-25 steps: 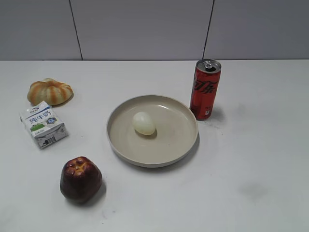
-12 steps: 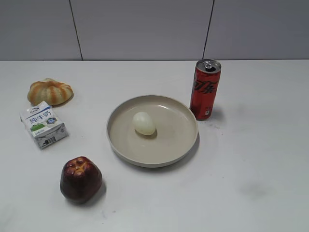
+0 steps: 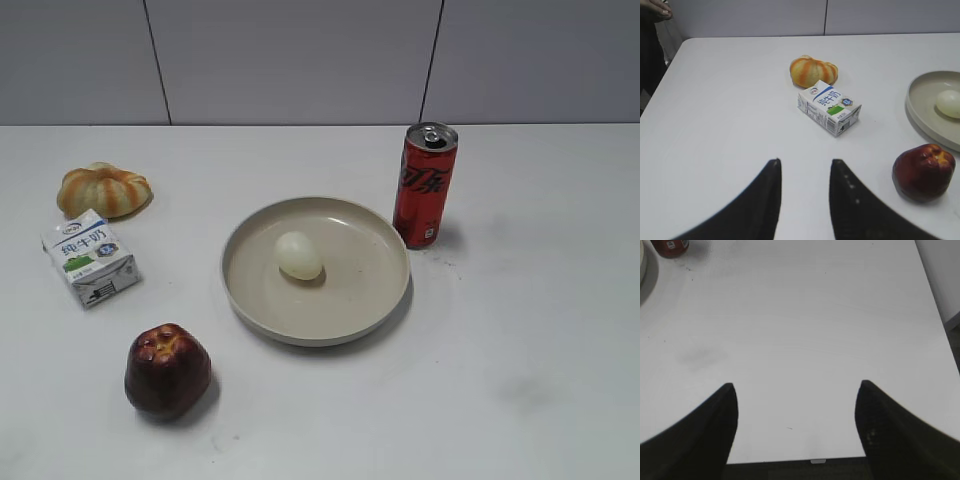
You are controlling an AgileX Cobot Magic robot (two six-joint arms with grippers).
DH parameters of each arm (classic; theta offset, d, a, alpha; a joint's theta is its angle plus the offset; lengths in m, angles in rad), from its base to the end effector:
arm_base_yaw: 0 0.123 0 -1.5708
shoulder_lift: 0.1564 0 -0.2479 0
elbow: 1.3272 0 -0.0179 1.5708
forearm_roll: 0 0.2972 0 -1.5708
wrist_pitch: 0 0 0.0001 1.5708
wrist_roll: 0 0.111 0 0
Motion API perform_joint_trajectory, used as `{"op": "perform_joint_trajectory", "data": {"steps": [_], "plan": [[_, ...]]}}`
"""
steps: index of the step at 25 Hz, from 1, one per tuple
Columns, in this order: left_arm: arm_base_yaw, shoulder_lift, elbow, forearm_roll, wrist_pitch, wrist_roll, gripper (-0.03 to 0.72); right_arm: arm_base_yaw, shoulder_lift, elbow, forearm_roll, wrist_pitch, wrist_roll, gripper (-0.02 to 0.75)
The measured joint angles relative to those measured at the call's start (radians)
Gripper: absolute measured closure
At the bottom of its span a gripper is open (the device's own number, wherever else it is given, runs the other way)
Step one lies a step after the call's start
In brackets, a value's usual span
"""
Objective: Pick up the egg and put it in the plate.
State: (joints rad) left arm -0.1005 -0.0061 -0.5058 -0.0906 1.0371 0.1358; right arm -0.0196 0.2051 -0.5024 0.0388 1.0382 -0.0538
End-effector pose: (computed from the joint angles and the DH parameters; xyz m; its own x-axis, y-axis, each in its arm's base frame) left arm 0.0892 -0.0177 0.2956 -0.4034 0.1304 -0.9057 0.2072 0.9771 0.0483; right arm 0.1250 0.0013 0.2712 -0.6072 -0.0222 -0.7943 -0.0276 0.9996 -0.0068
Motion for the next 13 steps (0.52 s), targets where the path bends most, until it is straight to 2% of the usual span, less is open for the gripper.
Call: {"op": "perform_joint_trajectory", "data": {"steps": [13], "plan": [[0.000, 0.000, 0.000, 0.000, 0.000, 0.000, 0.448, 0.000, -0.210, 0.000, -0.002, 0.001, 0.000, 0.184]]}}
